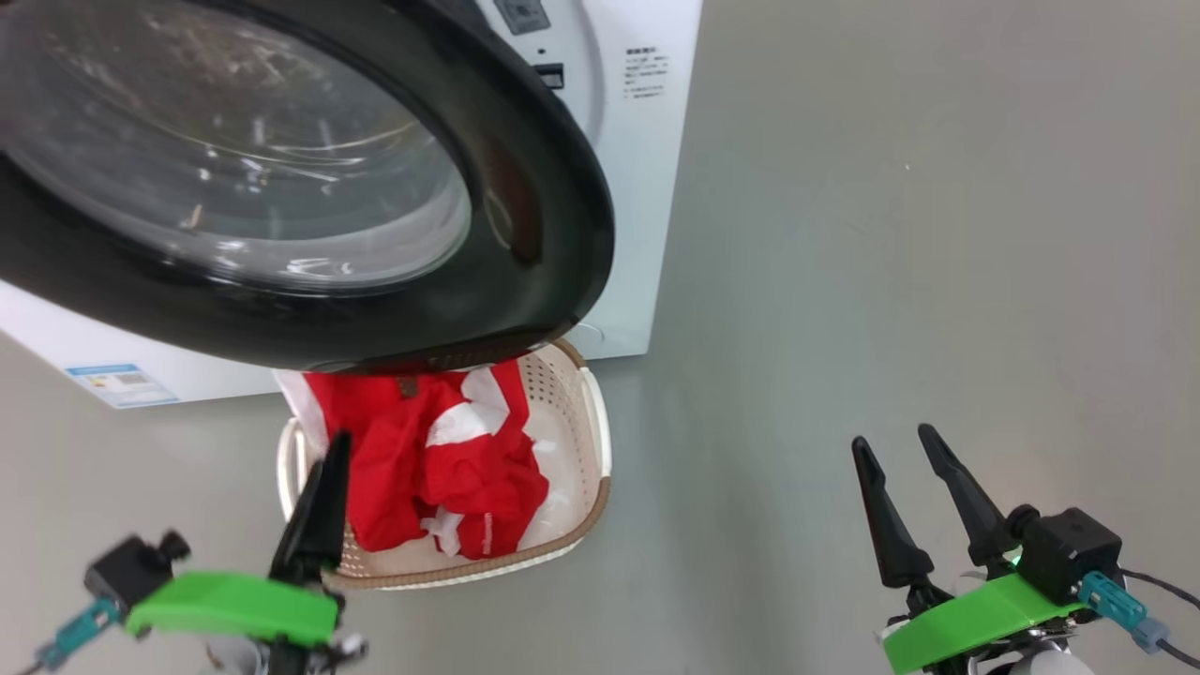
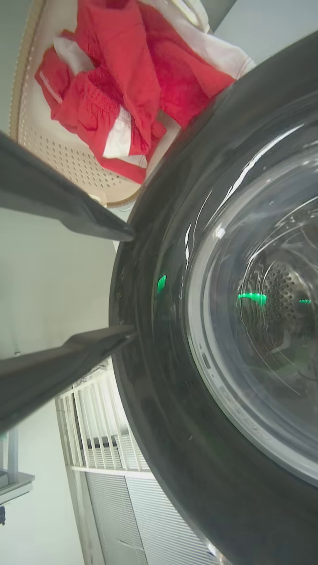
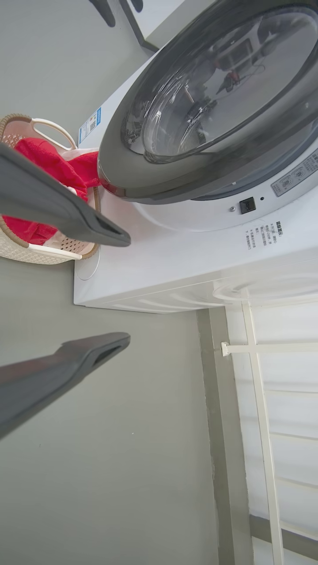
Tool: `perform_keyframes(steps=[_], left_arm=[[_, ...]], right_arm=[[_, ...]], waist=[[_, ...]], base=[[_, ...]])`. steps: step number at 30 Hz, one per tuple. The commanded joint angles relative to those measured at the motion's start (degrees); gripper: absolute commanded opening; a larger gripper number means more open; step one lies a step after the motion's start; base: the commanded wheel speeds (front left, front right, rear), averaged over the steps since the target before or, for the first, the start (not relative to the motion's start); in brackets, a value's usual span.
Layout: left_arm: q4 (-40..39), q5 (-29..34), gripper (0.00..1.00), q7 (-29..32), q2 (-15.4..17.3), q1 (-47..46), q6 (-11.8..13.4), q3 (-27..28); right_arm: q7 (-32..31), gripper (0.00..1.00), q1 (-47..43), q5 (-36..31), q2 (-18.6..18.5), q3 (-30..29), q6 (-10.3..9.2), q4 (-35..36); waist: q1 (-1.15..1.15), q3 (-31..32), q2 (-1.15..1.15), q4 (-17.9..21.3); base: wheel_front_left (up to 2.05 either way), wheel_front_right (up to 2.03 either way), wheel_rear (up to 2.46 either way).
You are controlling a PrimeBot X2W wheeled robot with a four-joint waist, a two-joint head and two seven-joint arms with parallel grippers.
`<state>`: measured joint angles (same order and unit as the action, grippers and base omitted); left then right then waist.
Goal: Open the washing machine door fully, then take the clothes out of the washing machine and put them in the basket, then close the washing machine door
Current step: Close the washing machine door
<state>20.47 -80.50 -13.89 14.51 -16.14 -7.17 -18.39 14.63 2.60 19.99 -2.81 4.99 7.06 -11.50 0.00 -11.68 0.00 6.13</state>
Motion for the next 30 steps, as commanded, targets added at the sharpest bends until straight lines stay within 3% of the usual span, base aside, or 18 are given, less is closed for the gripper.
perform_keyframes(steps=[1, 4, 10, 19, 25, 30], left_arm=[[-0.87, 0.92, 1.0, -0.72, 2.04, 0.65, -0.32, 1.57], [-0.09, 4.29, 1.0, -1.04, 3.07, 2.9, -0.32, 1.96], [-0.5, 15.0, 1.0, -1.09, 1.15, 7.49, -0.32, 8.13], [-3.18, 38.45, 1.0, -1.1, -0.77, 11.65, -0.32, 14.0], [-7.4, 52.61, 1.0, -1.1, -5.08, 13.64, -0.32, 20.98], [-12.15, 60.72, 1.0, -1.1, -8.14, 15.35, -0.32, 25.16]], right_arm=[[0.37, 1.0, 0.16, -0.91, -0.07, 1.01, 0.43, 1.22], [0.37, 1.0, -0.38, -1.2, -0.07, 0.64, 0.43, 1.29], [0.37, 1.0, -1.59, -1.67, -0.09, -0.09, 0.43, 1.31], [0.37, 1.0, -2.33, -1.8, -0.42, -0.5, 0.43, 1.29], [0.37, 1.0, -2.34, -1.81, -0.5, -0.61, 0.43, 1.24], [0.37, 1.0, -2.4, -1.73, -0.52, -0.87, 0.43, 1.47]], waist=[[0.0, 0.62, 0.0, -0.93], [0.0, 0.99, 0.0, -1.76], [0.0, 1.65, 0.0, -3.33], [0.0, 1.91, 0.0, -4.82], [0.0, 2.11, 0.0, -5.02], [0.0, 2.5, 0.0, -4.84]], base=[[0.0, 0.0, 0.0], [0.0, 0.0, 0.0], [0.0, 0.0, 0.0], [0.0, 0.0, 0.0], [0.0, 0.0, 0.0], [0.0, 0.0, 0.0]])
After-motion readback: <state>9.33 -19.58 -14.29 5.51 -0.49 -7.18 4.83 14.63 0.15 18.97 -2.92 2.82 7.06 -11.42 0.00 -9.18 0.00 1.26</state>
